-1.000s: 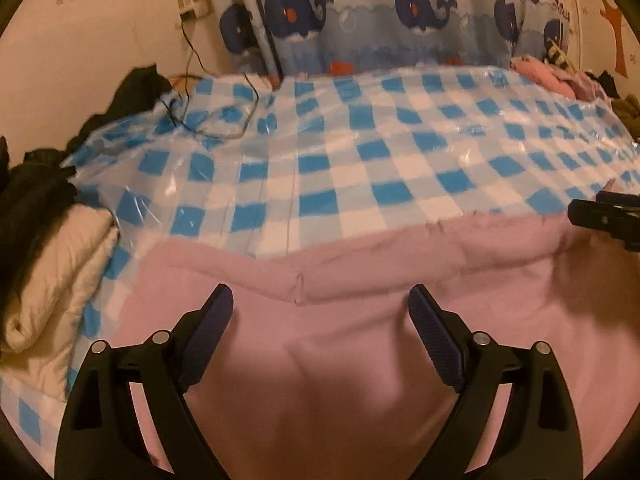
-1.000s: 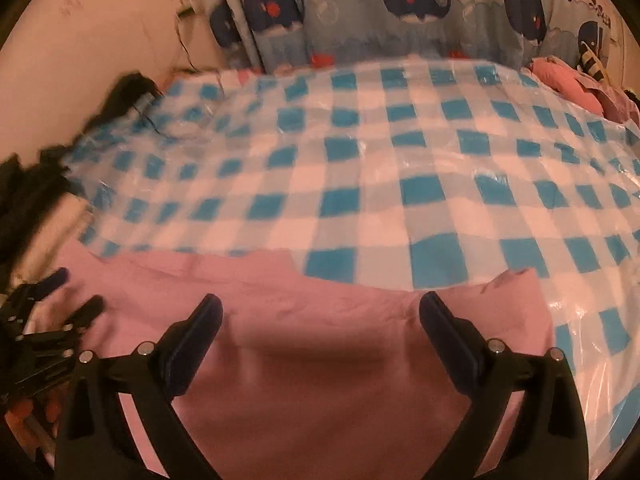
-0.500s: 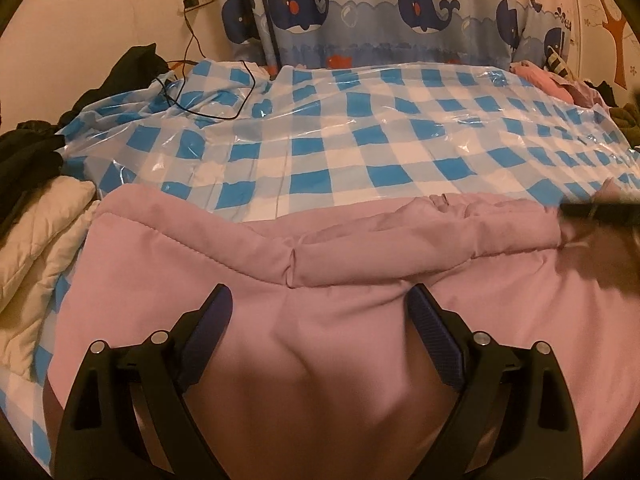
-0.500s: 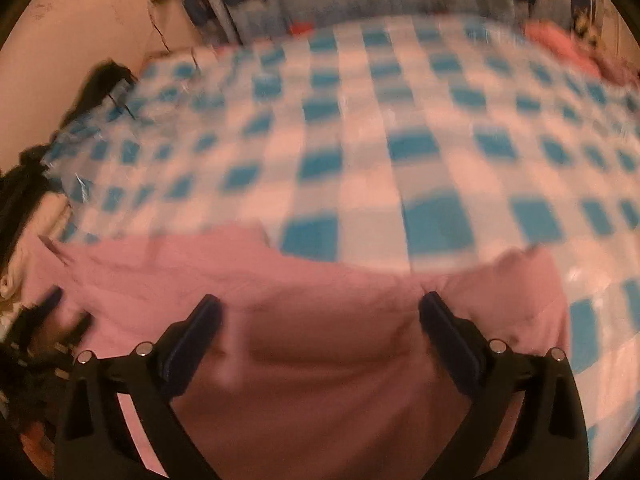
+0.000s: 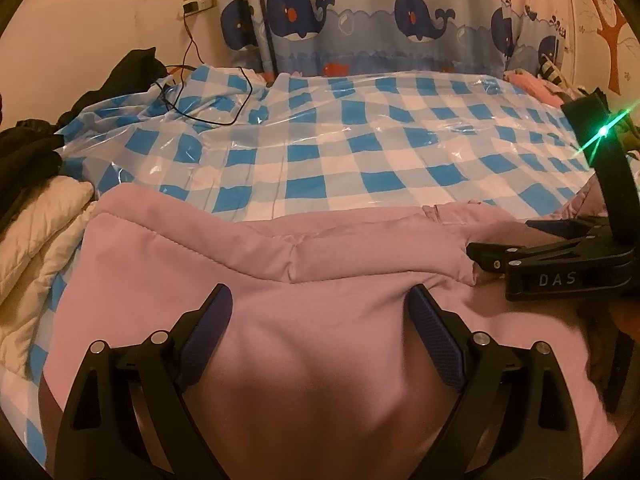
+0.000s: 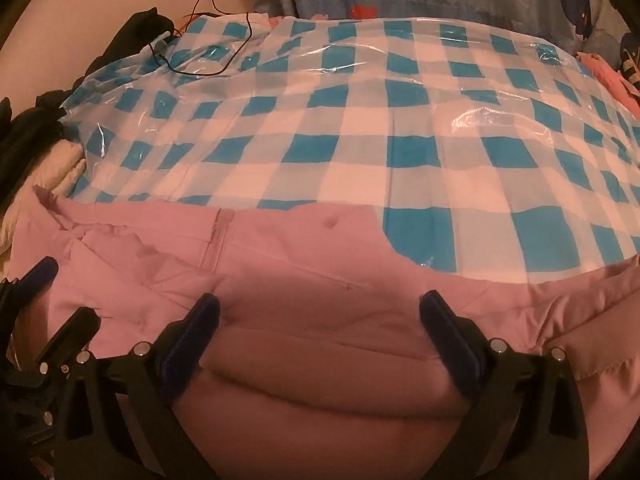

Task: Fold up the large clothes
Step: 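Smooth the folded jacket flat with both open grippers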

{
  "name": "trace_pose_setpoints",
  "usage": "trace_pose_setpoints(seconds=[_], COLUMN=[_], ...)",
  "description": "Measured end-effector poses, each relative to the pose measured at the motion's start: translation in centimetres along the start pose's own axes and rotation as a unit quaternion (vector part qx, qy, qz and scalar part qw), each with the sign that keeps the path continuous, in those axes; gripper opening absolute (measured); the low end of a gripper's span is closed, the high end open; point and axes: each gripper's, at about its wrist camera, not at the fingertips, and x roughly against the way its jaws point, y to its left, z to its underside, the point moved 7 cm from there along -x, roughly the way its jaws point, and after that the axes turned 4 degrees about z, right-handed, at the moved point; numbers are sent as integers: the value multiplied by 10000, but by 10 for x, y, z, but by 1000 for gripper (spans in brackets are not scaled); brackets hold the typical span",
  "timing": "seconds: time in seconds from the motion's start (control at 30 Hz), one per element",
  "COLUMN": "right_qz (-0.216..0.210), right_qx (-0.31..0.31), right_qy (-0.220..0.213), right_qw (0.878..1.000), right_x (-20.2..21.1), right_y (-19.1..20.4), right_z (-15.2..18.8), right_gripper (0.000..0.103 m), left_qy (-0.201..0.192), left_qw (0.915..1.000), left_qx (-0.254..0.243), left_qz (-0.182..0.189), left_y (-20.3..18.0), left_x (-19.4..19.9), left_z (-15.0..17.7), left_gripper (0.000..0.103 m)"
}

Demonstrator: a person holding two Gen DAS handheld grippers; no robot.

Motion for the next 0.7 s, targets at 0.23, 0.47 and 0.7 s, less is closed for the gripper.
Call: trace_pose_setpoints(seconds=[0.23,0.47,0.7], right_qz=[-133,-327,614], right_qx=[-76,-278,-282], right_qy=[-98,-309,-693], right_qw=[9998,9986,9953], right_x=[-6,63,132], right_y=[-4,-18,-91], right_z=[4,-4,46], right_gripper=[96,96,96], left_qy=[-157,25,-126], left_qw=[9999,10000,9989], left_qx=[39,-4,-366], left_qz=[59,44,-253], left_y=[0,5,20], left_x=[5,25,87], left_z=[1,-2,21], left_gripper=[86,86,86])
